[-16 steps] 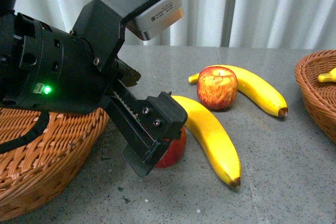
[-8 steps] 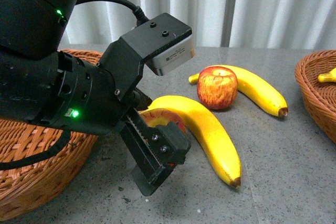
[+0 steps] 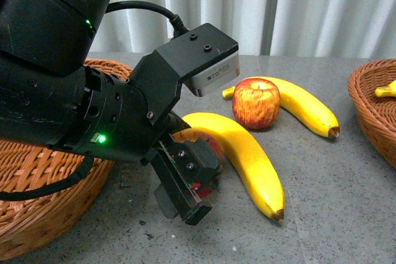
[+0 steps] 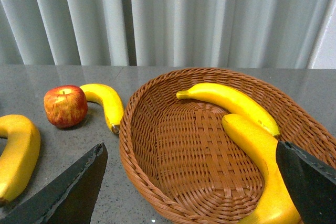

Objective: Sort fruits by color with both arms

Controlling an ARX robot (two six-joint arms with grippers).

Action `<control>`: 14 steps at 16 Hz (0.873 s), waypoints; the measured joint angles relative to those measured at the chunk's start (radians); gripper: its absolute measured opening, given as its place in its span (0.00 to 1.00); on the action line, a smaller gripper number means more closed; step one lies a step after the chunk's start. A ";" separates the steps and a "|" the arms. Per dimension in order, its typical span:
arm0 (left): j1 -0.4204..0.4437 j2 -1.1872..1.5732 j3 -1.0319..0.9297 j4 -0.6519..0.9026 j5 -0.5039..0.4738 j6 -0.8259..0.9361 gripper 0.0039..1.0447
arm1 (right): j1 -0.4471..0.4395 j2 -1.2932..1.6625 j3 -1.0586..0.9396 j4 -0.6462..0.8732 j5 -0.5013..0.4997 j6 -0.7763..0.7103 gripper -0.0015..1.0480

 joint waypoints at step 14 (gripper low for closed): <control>0.183 -0.531 -0.266 0.126 -0.703 -0.586 0.59 | 0.000 0.000 0.000 0.000 0.000 0.000 0.94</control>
